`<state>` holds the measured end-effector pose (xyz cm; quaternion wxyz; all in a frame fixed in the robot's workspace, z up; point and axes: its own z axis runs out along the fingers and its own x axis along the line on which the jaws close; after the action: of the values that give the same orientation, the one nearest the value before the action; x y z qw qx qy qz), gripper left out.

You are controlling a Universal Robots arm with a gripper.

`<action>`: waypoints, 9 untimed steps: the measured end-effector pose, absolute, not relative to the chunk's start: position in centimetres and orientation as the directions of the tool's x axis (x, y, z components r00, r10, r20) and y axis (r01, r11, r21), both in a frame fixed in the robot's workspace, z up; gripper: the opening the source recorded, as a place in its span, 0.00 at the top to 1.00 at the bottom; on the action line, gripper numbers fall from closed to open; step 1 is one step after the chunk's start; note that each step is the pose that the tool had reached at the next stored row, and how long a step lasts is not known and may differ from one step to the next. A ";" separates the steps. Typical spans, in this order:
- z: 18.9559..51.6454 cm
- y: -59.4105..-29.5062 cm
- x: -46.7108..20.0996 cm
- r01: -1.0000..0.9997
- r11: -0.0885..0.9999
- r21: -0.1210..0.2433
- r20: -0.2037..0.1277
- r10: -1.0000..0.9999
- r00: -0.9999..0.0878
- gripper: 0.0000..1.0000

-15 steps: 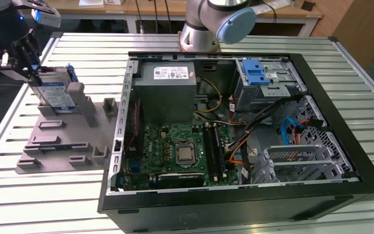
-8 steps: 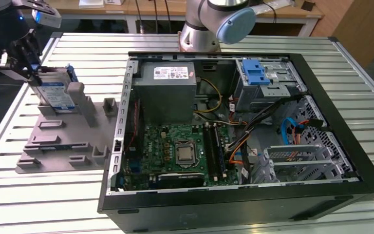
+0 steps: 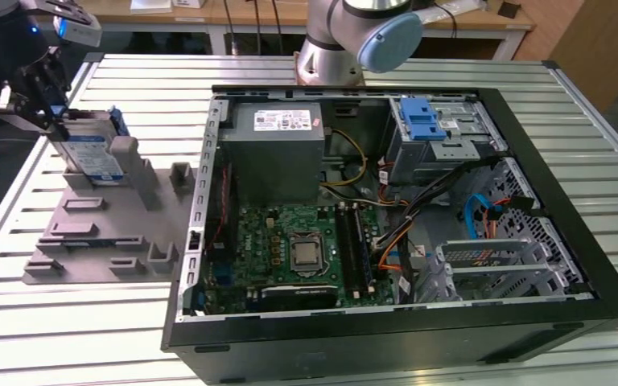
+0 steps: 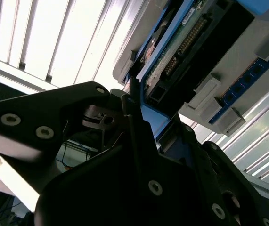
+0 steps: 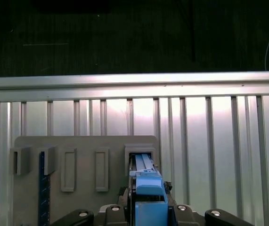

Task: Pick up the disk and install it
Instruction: 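Pick up the disk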

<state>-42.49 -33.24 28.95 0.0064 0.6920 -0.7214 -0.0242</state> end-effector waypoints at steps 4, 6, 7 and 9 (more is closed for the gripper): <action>29.1 -33.2 -42.5 -0.998 0.041 0.044 -0.024 -0.999 -0.042 0.63; 29.2 -33.2 -42.5 -0.998 0.041 0.044 -0.024 -0.999 -0.042 0.63; 29.3 -33.2 -42.5 -0.998 0.041 0.044 -0.024 -0.999 -0.042 0.63; 29.4 -33.2 -42.5 -0.998 0.041 0.044 -0.024 -0.999 -0.042 0.63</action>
<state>-42.49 -33.24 29.37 0.0063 0.6920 -0.7214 -0.0241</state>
